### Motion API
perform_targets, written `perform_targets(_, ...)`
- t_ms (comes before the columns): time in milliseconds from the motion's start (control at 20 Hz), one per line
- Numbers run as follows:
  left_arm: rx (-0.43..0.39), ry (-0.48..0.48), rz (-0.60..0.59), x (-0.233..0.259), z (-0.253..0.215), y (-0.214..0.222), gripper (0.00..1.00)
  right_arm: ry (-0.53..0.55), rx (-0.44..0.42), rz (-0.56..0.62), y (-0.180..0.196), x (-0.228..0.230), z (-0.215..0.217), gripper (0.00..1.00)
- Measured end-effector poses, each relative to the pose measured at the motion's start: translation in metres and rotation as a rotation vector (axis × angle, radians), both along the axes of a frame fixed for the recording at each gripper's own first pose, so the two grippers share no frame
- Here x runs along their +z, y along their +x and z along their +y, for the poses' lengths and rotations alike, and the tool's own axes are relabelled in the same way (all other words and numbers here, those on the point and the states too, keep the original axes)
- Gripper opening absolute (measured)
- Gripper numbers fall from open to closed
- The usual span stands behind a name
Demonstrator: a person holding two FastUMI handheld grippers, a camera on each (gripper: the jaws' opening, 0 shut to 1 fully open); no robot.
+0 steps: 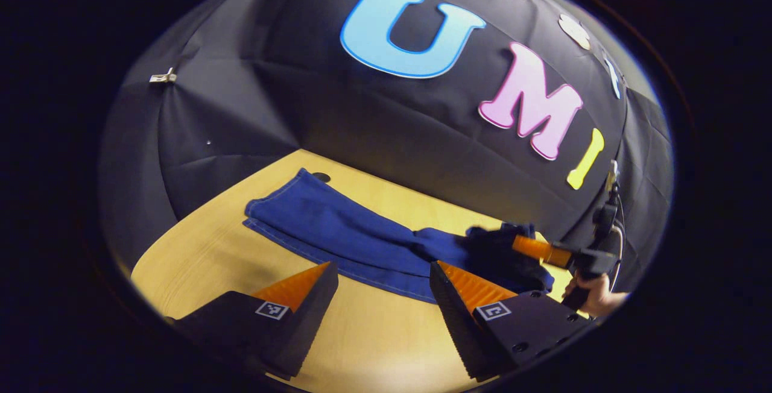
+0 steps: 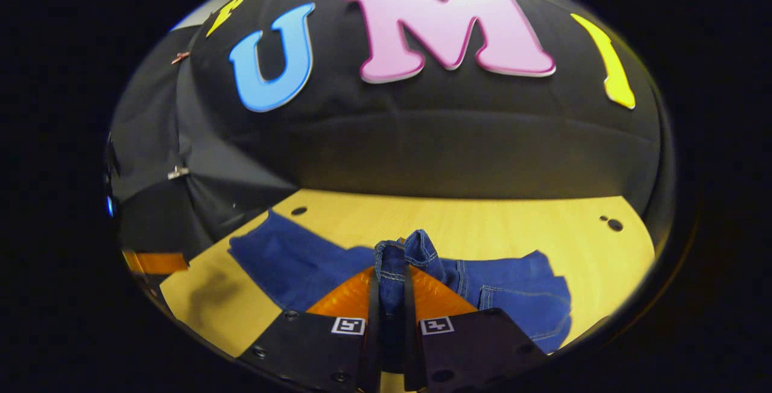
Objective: Grasp the waist and the cuffs of the jeans and fold them to make the two legs overlap; first hold the waist and fold one-third of the jeans toward the cuffs, then hold the cuffs and fold the remaining one-third in the same direction to finish folding.
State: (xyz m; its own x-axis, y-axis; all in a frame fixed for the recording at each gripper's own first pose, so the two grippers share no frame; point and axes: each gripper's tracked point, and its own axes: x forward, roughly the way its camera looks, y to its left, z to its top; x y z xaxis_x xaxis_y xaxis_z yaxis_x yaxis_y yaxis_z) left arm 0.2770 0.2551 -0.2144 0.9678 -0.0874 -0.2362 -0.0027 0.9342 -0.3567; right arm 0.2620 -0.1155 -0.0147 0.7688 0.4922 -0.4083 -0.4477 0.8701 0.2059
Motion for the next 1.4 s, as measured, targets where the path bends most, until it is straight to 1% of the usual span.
perform_targets(50,0.019,0.003,-0.016,0.000,0.011,0.007,0.97,-0.003,0.013,0.043,0.002,-0.018,-0.002,0.19)
perform_targets(100,0.037,0.009,-0.029,0.001,0.020,0.014,0.97,0.003,0.032,0.079,-0.003,-0.037,-0.005,0.37)
perform_targets(150,0.059,0.022,-0.039,0.003,0.031,0.021,0.97,-0.012,0.045,0.079,-0.003,-0.046,-0.010,0.55)
perform_targets(200,0.081,0.042,-0.046,0.003,0.044,0.028,0.97,-0.029,0.047,0.036,-0.011,-0.045,-0.005,0.73)
perform_targets(250,0.111,0.066,-0.055,0.004,0.060,0.035,0.96,-0.054,0.043,-0.008,-0.009,-0.041,-0.011,0.89)
perform_targets(300,0.141,0.093,-0.055,0.004,0.076,0.044,0.96,-0.088,0.029,-0.040,-0.012,-0.036,-0.010,0.94)
perform_targets(350,0.164,0.113,-0.053,0.004,0.093,0.053,0.96,-0.109,0.014,-0.057,-0.017,-0.032,-0.014,0.97)
perform_targets(450,0.182,0.127,-0.041,0.004,0.120,0.077,0.96,-0.096,-0.006,-0.070,-0.039,-0.018,-0.029,0.98)
perform_targets(500,0.198,0.135,-0.029,-0.002,0.135,0.090,0.96,-0.091,-0.022,-0.078,-0.045,-0.013,-0.038,0.94)
perform_targets(550,0.207,0.137,0.001,-0.010,0.148,0.104,0.96,-0.096,-0.040,-0.083,-0.050,-0.011,-0.050,0.98)
perform_targets(600,0.212,0.134,0.036,-0.019,0.159,0.114,0.96,-0.101,-0.057,-0.084,-0.056,-0.010,-0.062,0.93)
perform_targets(650,0.212,0.132,0.077,-0.031,0.167,0.126,0.96,-0.106,-0.075,-0.085,-0.061,-0.008,-0.072,0.98)
perform_targets(700,0.216,0.129,0.123,-0.045,0.171,0.137,0.96,-0.113,-0.096,-0.083,-0.065,-0.009,-0.084,0.97)
perform_targets(800,0.248,0.134,0.224,-0.073,0.182,0.147,0.96,-0.106,-0.122,-0.061,-0.073,-0.011,-0.099,0.97)
perform_targets(850,0.255,0.136,0.250,-0.083,0.184,0.150,0.96,-0.104,-0.125,-0.049,-0.077,-0.012,-0.104,0.98)
perform_targets(950,0.249,0.131,0.280,-0.101,0.182,0.152,0.96,-0.118,-0.130,-0.027,-0.083,-0.015,-0.117,0.98)
perform_targets(1050,0.250,0.151,0.285,-0.100,0.186,0.153,0.97,-0.122,-0.136,-0.013,-0.086,-0.021,-0.124,0.98)
perform_targets(1200,0.203,0.135,0.299,-0.103,0.178,0.154,0.89,-0.123,-0.150,0.021,-0.091,-0.035,-0.132,0.98)
perform_targets(1250,0.189,0.108,0.300,-0.106,0.172,0.156,0.75,-0.120,-0.152,0.035,-0.093,-0.039,-0.133,0.98)
perform_targets(1300,0.167,0.052,0.281,-0.102,0.160,0.158,0.65,-0.117,-0.151,0.043,-0.094,-0.042,-0.133,0.98)
perform_targets(1350,0.136,-0.034,0.248,-0.098,0.148,0.162,0.42,-0.120,-0.149,0.048,-0.095,-0.044,-0.133,0.98)
perform_targets(1400,0.107,-0.127,0.232,-0.095,0.132,0.163,0.36,-0.126,-0.147,0.049,-0.095,-0.046,-0.135,0.98)
